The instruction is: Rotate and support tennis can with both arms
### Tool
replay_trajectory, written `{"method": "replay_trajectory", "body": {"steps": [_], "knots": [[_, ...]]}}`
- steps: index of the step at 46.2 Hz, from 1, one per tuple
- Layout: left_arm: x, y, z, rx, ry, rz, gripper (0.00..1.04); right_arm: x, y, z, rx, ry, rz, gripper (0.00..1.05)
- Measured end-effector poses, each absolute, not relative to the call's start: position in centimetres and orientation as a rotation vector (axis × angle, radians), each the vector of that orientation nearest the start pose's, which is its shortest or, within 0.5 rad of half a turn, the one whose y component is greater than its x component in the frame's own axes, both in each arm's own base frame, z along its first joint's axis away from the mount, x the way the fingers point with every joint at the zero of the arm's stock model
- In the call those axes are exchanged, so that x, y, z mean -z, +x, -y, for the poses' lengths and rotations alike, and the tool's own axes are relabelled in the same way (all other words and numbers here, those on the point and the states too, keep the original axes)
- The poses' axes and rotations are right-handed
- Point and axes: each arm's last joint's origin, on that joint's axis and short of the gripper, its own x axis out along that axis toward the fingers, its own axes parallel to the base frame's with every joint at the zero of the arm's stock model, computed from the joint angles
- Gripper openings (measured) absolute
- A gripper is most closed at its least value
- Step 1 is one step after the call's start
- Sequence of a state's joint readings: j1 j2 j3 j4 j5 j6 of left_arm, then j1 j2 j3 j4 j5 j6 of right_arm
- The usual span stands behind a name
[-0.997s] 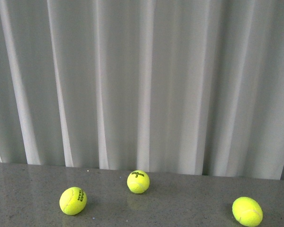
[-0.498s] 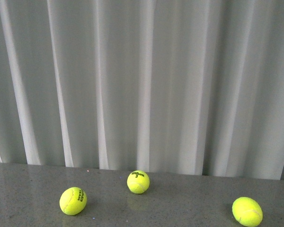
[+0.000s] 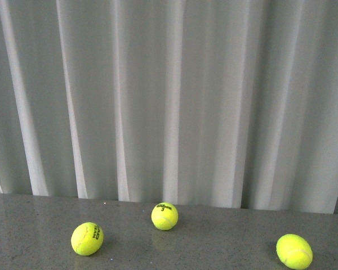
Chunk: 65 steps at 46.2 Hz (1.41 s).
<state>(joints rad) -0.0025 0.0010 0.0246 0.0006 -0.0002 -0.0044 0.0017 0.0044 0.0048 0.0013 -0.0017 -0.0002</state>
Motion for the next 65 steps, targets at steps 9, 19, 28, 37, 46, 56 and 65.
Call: {"method": "replay_trajectory", "body": {"steps": [9,19,28,37,46,56,65], "knots": [[-17.2,9.6,0.0,0.005,-0.005,0.021,0.98,-16.5,9.8,0.0,-0.004,0.0,0.002,0.98],[-17.0,13.8,-0.4,0.176,-0.492,-0.453,0.98,-16.5,9.8,0.0,-0.003,0.0,0.002,0.98],[-16.4,20.4,0.2,0.369,-0.585,-0.555,0.98,-16.5,9.8,0.0,-0.003,0.0,0.002,0.98],[-11.6,24.9,2.4,0.485,-0.683,-0.801,0.98,-16.5,9.8,0.0,-0.003,0.0,0.002,0.98],[-9.6,26.7,4.4,0.527,-0.699,-0.88,0.98,-16.5,9.8,0.0,-0.003,0.0,0.002,0.98],[-8.1,28.3,6.2,0.552,-0.738,-0.908,0.98,-16.5,9.8,0.0,-0.003,0.0,0.002,0.98],[-7.0,28.8,7.5,0.555,-0.782,-0.945,0.98,-16.5,9.8,0.0,-0.003,0.0,0.002,0.98]]}}
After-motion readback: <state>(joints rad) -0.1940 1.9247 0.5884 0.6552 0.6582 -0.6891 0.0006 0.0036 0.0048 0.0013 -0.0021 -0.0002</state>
